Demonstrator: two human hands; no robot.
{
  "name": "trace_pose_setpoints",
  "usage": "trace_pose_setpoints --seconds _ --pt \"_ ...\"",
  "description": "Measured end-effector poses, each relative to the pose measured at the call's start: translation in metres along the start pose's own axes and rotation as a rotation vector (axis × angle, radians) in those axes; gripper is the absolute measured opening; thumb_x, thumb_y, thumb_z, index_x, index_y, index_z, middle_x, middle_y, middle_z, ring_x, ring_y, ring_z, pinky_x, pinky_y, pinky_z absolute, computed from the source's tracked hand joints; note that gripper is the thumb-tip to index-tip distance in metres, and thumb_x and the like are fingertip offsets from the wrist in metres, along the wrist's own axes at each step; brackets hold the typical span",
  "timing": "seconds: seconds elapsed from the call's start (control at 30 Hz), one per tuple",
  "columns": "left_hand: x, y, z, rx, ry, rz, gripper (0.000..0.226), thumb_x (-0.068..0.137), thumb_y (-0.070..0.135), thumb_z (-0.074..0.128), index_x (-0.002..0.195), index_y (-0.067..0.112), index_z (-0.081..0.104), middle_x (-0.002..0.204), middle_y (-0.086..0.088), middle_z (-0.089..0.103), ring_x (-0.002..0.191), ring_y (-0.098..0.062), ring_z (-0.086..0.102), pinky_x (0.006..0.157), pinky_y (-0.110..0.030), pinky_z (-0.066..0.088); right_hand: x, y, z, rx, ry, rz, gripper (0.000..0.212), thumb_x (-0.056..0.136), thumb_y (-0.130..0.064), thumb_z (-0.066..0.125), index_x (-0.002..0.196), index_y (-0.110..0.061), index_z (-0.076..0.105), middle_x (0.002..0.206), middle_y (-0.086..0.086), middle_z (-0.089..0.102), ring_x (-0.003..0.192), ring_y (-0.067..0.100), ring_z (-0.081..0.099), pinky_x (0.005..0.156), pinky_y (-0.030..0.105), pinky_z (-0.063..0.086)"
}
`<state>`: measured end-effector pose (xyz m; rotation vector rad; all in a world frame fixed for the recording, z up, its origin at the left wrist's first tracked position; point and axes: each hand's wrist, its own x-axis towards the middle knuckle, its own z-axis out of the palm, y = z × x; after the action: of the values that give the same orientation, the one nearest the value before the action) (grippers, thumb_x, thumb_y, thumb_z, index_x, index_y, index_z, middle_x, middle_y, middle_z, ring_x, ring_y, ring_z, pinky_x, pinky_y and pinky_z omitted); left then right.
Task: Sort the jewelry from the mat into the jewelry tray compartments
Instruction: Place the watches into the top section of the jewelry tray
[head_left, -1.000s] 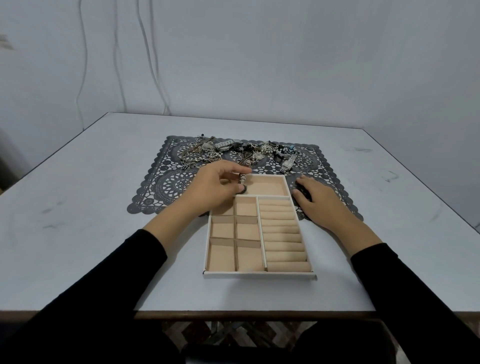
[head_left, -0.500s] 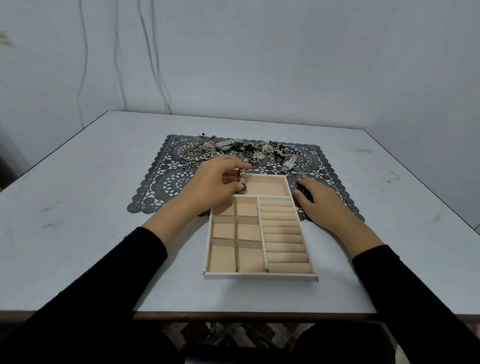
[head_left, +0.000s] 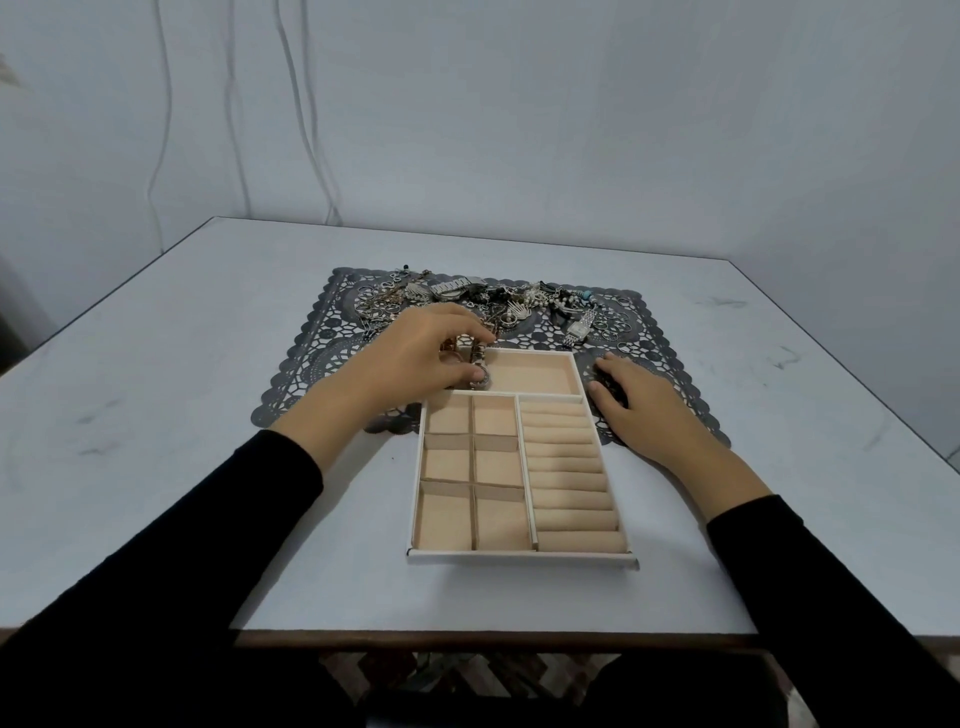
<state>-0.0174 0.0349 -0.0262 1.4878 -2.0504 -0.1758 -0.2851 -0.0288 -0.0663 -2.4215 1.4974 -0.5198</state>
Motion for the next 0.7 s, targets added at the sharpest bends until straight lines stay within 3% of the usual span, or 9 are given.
trace_pose_setpoints --seconds 0.13,0.27,0.37,0.5,0.57,0.63,0.7 --pt "0.006 -0.006 -0.004 0.012 -0.047 0.011 0.038 0.079 0.030 0.080 0.114 0.020 0.071 0.122 0.005 0.061 0.114 -0.007 0.055 0.094 -0.014 0.036 0.000 0.000 0.000 0.005 -0.001 0.004 0.048 0.100 -0.032 0.044 0.142 -0.010 0.042 0.151 0.007 0.037 0.140 0.018 0.032 0.112 0.026 0.023" --pt "0.012 -0.015 -0.008 -0.048 -0.098 0.002 0.037 0.074 0.036 0.083 0.107 0.023 0.072 0.114 0.008 0.065 0.110 -0.007 0.058 0.098 -0.026 0.044 0.001 0.000 0.000 0.003 -0.004 0.006 0.049 0.099 -0.033 0.044 0.143 -0.011 0.041 0.151 0.006 0.036 0.141 0.018 0.031 0.112 0.026 0.023" --pt "0.014 -0.019 -0.007 -0.128 -0.117 -0.046 0.037 0.070 0.038 0.085 0.103 0.028 0.072 0.107 0.017 0.066 0.107 -0.001 0.059 0.097 -0.026 0.045 0.001 0.001 0.000 0.010 -0.003 0.009 0.049 0.099 -0.033 0.045 0.142 -0.011 0.041 0.151 0.006 0.036 0.140 0.018 0.032 0.112 0.027 0.023" --pt "0.015 -0.026 -0.001 -0.266 -0.125 -0.156 0.036 0.068 0.034 0.088 0.100 0.035 0.072 0.096 0.023 0.067 0.085 0.010 0.059 0.083 -0.023 0.044 0.002 0.003 0.001 0.007 0.005 0.003 0.048 0.099 -0.033 0.046 0.141 -0.011 0.043 0.151 0.006 0.038 0.140 0.017 0.033 0.112 0.026 0.023" --pt "0.014 -0.029 0.001 -0.323 -0.140 -0.194 0.039 0.064 0.040 0.089 0.100 0.038 0.072 0.092 0.023 0.068 0.079 0.001 0.061 0.082 -0.029 0.049 0.002 0.003 0.001 0.009 0.004 0.004 0.048 0.099 -0.033 0.046 0.141 -0.011 0.043 0.151 0.006 0.038 0.140 0.017 0.032 0.111 0.026 0.023" --pt "0.012 -0.030 0.002 -0.370 -0.143 -0.217 0.046 0.059 0.049 0.086 0.101 0.040 0.071 0.090 0.024 0.069 0.078 -0.019 0.063 0.084 -0.038 0.052 0.002 0.002 0.001 0.010 0.002 0.004 0.048 0.099 -0.033 0.046 0.141 -0.010 0.043 0.151 0.006 0.037 0.140 0.017 0.032 0.112 0.026 0.023" --pt "0.010 -0.031 0.002 -0.402 -0.142 -0.226 0.047 0.059 0.049 0.086 0.102 0.039 0.070 0.093 0.024 0.069 0.088 -0.035 0.064 0.089 -0.049 0.053 0.002 0.002 0.001 0.009 0.000 0.006 0.048 0.099 -0.033 0.046 0.142 -0.011 0.043 0.151 0.006 0.037 0.140 0.017 0.032 0.112 0.026 0.023"
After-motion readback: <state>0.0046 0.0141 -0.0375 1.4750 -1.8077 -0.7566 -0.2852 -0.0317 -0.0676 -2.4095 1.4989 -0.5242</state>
